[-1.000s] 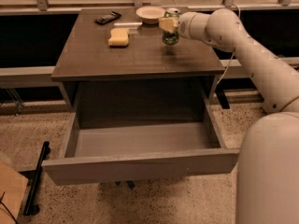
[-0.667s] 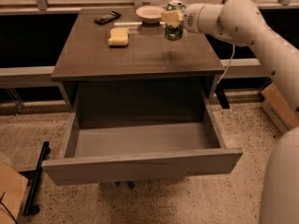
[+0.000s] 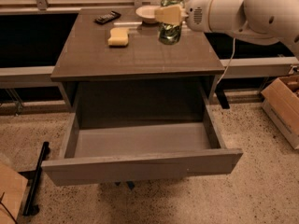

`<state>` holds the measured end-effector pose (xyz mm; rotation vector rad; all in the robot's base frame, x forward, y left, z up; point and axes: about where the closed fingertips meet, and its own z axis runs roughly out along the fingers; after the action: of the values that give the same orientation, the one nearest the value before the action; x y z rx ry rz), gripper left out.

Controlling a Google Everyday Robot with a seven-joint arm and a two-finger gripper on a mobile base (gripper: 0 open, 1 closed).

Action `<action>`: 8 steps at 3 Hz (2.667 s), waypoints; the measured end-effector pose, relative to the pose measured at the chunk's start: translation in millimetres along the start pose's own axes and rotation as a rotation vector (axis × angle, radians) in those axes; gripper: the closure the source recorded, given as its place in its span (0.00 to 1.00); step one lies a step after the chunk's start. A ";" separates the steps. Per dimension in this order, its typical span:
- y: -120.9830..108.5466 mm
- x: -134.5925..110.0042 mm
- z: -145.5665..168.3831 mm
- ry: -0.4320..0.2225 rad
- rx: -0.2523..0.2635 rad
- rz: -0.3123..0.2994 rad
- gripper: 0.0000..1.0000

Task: Place green can into top drawer

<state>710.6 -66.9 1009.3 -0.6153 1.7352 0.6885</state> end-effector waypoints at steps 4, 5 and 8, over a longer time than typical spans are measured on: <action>129.6 80.4 9.5 0.051 -0.077 0.092 1.00; 124.2 108.3 14.3 0.080 -0.123 0.082 1.00; 102.4 203.4 9.6 0.138 -0.213 -0.003 1.00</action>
Offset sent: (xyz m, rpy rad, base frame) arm -0.1402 0.1256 -0.1057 0.0814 0.1566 0.0394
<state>594.1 -1.0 824.9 -0.8289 1.8002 0.8528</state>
